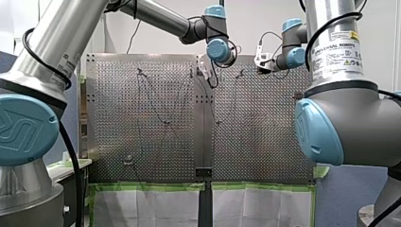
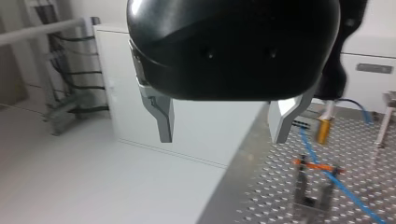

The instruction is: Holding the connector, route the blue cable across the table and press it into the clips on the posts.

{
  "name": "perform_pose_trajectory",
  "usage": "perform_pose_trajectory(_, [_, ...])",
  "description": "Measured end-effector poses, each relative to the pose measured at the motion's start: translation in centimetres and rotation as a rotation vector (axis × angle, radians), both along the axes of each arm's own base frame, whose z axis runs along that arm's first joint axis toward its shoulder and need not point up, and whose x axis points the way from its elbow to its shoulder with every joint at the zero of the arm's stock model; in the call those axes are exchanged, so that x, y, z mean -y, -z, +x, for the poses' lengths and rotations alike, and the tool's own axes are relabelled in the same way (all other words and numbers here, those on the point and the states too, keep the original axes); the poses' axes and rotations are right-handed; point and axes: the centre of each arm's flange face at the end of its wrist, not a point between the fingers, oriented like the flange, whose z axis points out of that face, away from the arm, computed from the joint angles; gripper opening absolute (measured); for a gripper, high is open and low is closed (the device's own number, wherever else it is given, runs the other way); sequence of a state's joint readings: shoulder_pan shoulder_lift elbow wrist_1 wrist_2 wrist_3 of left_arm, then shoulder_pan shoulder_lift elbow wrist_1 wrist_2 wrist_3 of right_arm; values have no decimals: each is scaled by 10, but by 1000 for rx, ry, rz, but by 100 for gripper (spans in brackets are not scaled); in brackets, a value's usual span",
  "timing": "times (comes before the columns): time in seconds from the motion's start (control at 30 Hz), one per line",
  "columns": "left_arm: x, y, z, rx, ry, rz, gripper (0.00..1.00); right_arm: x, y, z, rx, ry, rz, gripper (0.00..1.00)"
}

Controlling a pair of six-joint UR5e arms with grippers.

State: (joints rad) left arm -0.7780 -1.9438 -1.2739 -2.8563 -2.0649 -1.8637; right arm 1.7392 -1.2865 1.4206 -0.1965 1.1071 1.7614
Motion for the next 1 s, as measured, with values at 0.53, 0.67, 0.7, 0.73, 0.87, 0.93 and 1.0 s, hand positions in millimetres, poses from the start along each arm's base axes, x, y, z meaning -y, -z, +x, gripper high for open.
perform_pose_trajectory(0.53, [-33,-32,-29,76,6,-156,100,0,-1,0,-3,8,-1,0])
perform_pose_trajectory(0.67, [-41,-39,-38,98,10,-188,100,-1,-1,0,-4,7,-2,0])
perform_pose_trajectory(0.7, [-42,-40,-41,102,11,-194,100,-1,-1,0,-4,6,-2,0])
perform_pose_trajectory(0.73, [-43,-41,-43,107,13,-200,100,-1,-1,1,-4,6,-2,0])
perform_pose_trajectory(0.87, [-50,-48,-55,130,20,-224,100,-1,-1,1,-4,6,-2,0])
perform_pose_trajectory(0.93, [-51,-48,-59,136,21,-232,100,-1,-1,1,-4,6,-2,0])
perform_pose_trajectory(1.0, [-51,-39,-59,132,16,-231,100,-1,0,1,-4,6,-1,0])
